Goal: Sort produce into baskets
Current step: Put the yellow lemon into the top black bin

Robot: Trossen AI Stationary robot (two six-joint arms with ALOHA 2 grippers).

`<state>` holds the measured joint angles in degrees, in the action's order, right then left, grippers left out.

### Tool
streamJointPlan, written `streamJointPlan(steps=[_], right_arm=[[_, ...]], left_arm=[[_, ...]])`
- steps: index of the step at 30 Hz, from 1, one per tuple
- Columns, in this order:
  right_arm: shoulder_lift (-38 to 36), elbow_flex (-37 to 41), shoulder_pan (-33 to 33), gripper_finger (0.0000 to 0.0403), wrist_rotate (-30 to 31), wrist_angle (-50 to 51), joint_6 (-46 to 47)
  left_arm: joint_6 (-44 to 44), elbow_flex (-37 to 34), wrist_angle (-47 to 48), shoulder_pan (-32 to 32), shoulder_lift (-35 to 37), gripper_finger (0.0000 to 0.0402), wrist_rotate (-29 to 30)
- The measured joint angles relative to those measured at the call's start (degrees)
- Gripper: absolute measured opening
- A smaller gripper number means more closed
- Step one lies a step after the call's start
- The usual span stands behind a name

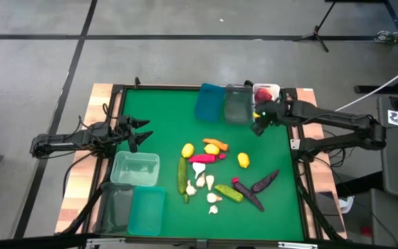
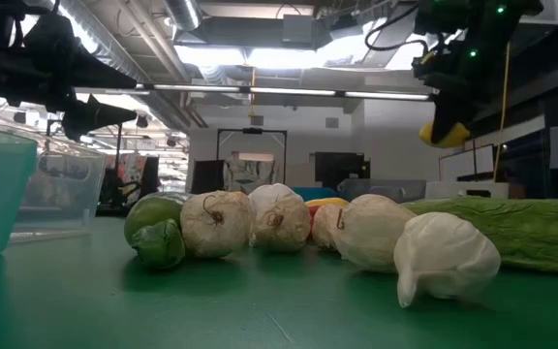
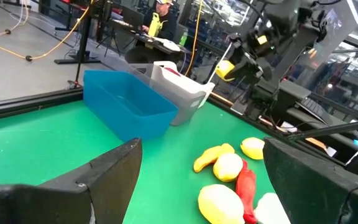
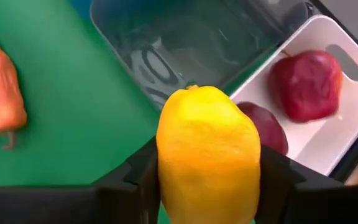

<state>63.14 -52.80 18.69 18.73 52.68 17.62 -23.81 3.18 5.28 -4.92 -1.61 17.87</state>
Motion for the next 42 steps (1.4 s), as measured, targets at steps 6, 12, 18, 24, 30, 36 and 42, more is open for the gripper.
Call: streamJointPlan(steps=[6,12,18,24,30,36,42], right_arm=[[1.42,0.0,4.73,0.0187,-2.54,-5.91,-4.71],[6.72,0.0,7.42,0.0181,-6.93,-18.8,-9.14],[14.36,0.0,10.39,0.0188,-9.51,-25.96,-12.76],[19.81,0.0,14.34,0.019,-10.14,-26.0,-15.3],[20.14,0.01,15.62,0.022,-15.41,-26.89,-19.2],[19.97,-0.76,15.5,0.0299,-15.03,-27.02,-19.52],[19.97,-5.81,15.49,0.0329,-13.89,-22.22,-19.57]], left_arm=[[-0.13,0.0,0.0,-0.01,0.0,0.0329,0.26],[-0.24,0.0,-0.01,-0.01,0.0,0.0329,0.72],[-0.94,0.0,-0.01,0.0,0.0,0.0329,0.84],[-0.94,0.0,-0.01,-0.01,0.0,0.0329,0.85],[-0.94,0.0,-0.01,-0.01,0.0,0.0329,0.85],[-1.4,0.0,-0.03,0.0,0.0,0.0329,0.82],[-1.83,0.0,-0.04,-0.01,0.0,0.0329,0.83]])
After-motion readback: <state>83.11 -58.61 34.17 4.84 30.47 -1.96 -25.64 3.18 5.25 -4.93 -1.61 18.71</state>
